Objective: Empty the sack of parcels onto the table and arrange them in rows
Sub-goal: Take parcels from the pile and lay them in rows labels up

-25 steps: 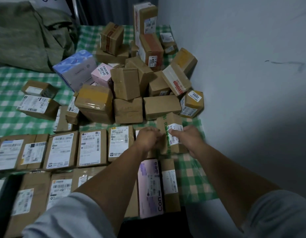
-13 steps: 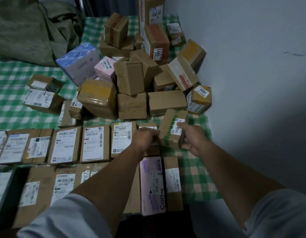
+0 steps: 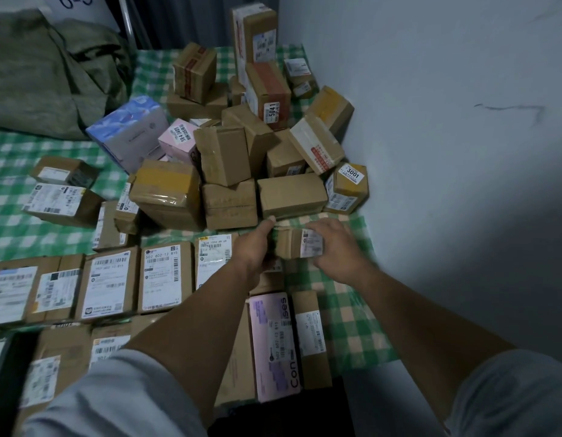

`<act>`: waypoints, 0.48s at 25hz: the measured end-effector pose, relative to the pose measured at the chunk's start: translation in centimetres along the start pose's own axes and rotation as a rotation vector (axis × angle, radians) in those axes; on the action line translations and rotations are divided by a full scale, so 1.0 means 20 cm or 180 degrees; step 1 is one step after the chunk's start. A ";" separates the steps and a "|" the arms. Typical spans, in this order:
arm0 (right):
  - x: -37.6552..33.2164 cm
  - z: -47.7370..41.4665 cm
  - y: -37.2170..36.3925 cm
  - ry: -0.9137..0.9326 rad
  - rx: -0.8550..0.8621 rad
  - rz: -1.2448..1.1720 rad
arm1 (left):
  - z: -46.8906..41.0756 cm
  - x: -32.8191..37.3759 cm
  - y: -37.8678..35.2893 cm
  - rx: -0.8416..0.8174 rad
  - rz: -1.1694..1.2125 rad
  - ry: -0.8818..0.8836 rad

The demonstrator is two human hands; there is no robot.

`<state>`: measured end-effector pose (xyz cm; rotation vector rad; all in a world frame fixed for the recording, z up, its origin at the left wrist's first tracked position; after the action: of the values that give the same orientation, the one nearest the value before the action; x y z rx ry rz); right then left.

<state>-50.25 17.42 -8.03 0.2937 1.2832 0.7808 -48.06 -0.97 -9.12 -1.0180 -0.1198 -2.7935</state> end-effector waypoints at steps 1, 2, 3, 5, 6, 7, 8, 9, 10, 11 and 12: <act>0.00 0.00 0.00 0.0004 -0.0010 0.0007 | 0.00 0.00 0.00 -0.0014 0.0070 -0.0005; 0.00 0.01 0.00 -0.0062 0.0005 0.0007 | 0.01 -0.01 0.00 -0.0015 0.0144 -0.0009; 0.01 0.02 0.01 -0.0206 0.0039 -0.0038 | 0.01 -0.01 0.01 0.0019 0.0164 -0.0002; 0.04 0.03 0.03 -0.0662 0.0170 -0.0276 | 0.00 -0.03 0.03 0.0139 -0.0048 0.0014; 0.06 0.04 0.03 -0.0916 0.0246 -0.0386 | 0.00 -0.05 0.04 0.0217 -0.0286 -0.0017; 0.07 0.03 0.03 -0.1125 0.0327 -0.0428 | -0.01 -0.06 0.06 0.0283 -0.0546 -0.0062; 0.07 0.02 0.03 -0.1280 0.0393 -0.0449 | -0.02 -0.08 0.07 0.0328 -0.0786 -0.0088; 0.08 0.01 0.01 -0.1382 0.0413 -0.0477 | -0.03 -0.11 0.09 0.0357 -0.0959 -0.0072; 0.08 -0.01 -0.02 -0.1461 0.0418 -0.0544 | -0.03 -0.14 0.10 0.0368 -0.1065 -0.0018; 0.08 -0.02 -0.05 -0.1506 0.0393 -0.0571 | -0.03 -0.16 0.12 0.0356 -0.1121 0.0051; 0.08 -0.03 -0.09 -0.1540 0.0364 -0.0541 | -0.04 -0.19 0.13 0.0362 -0.1137 0.0112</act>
<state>-50.09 17.02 -10.41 0.4302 0.8814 0.4538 -45.19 -3.11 -12.12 -1.0056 -0.4962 -3.0730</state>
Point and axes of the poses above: each hand's wrist, its own z-axis away from the middle knuckle, its own y-axis out of the back of the hand, x = y × z, the point moved 5 cm from there along -z, towards the middle knuckle, and after that the axes turned 11 degrees about -z, right-handed, at the moved point
